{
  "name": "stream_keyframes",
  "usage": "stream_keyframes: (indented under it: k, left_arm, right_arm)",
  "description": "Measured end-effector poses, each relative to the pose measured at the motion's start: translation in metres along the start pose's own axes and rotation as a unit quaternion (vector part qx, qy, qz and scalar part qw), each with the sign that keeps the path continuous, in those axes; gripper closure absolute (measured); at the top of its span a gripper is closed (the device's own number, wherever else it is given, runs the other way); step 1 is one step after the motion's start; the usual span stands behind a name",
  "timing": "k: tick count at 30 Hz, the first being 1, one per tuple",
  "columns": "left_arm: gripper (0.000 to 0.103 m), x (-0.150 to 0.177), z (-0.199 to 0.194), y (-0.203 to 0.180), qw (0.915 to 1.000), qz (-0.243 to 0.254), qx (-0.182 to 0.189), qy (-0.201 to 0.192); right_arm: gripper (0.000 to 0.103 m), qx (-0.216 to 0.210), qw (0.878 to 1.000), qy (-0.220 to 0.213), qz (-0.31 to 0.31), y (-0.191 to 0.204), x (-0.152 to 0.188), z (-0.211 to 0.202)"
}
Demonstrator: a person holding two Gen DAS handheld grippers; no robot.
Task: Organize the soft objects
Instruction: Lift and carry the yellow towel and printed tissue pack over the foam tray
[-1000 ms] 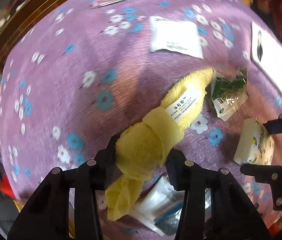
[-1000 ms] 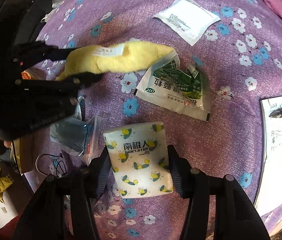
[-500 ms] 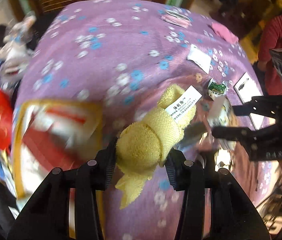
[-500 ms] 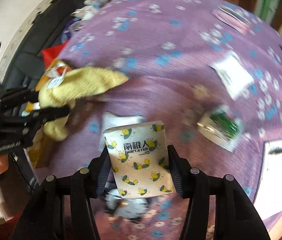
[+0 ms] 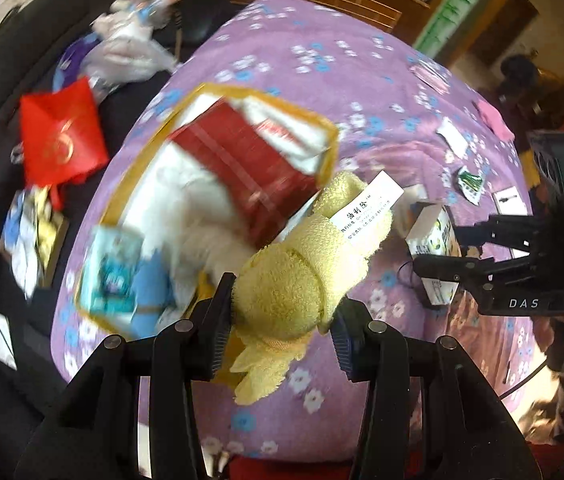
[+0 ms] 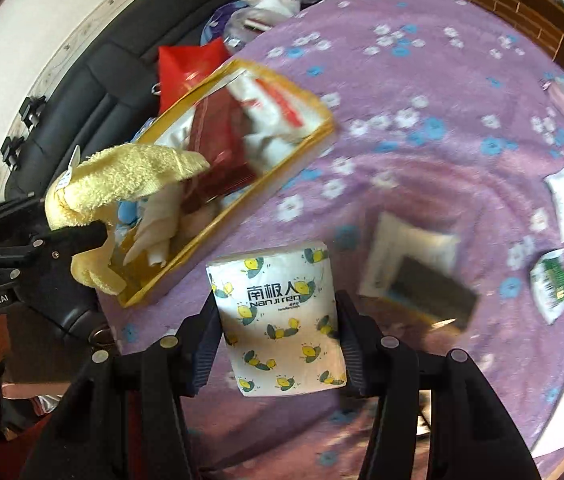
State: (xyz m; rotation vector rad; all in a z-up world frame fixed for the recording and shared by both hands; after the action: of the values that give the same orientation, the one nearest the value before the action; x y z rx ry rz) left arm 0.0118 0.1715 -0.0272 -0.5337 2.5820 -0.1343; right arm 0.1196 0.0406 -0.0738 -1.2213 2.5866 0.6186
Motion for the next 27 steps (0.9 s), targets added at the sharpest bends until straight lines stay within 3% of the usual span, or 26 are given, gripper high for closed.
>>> stream_keyframes:
  k: [9, 27]
  left_arm:
    - [0.059, 0.009, -0.015, 0.036, 0.9991, -0.034, -0.017, -0.017]
    - [0.059, 0.003, -0.021, 0.057, 0.9988, -0.037, -0.014, -0.027]
  right_arm:
    - [0.049, 0.001, 1.000, -0.006, 0.008, 0.023, 0.010, 0.010]
    - [0.049, 0.014, 1.000, -0.025, 0.000, 0.047, 0.000, 0.011]
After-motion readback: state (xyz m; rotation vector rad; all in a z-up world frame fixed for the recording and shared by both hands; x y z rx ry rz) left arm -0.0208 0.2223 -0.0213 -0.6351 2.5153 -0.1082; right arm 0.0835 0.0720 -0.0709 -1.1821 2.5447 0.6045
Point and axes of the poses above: each gripper's, at about its wrist camera, not at the fingertips, and z roughly the way its jaws point, y to its left, x to its underside, the point moved 9 cm from there along z, roughly the way its jaws point, and after that the axes turned 9 degrees about -y, right-handed, at the moved point
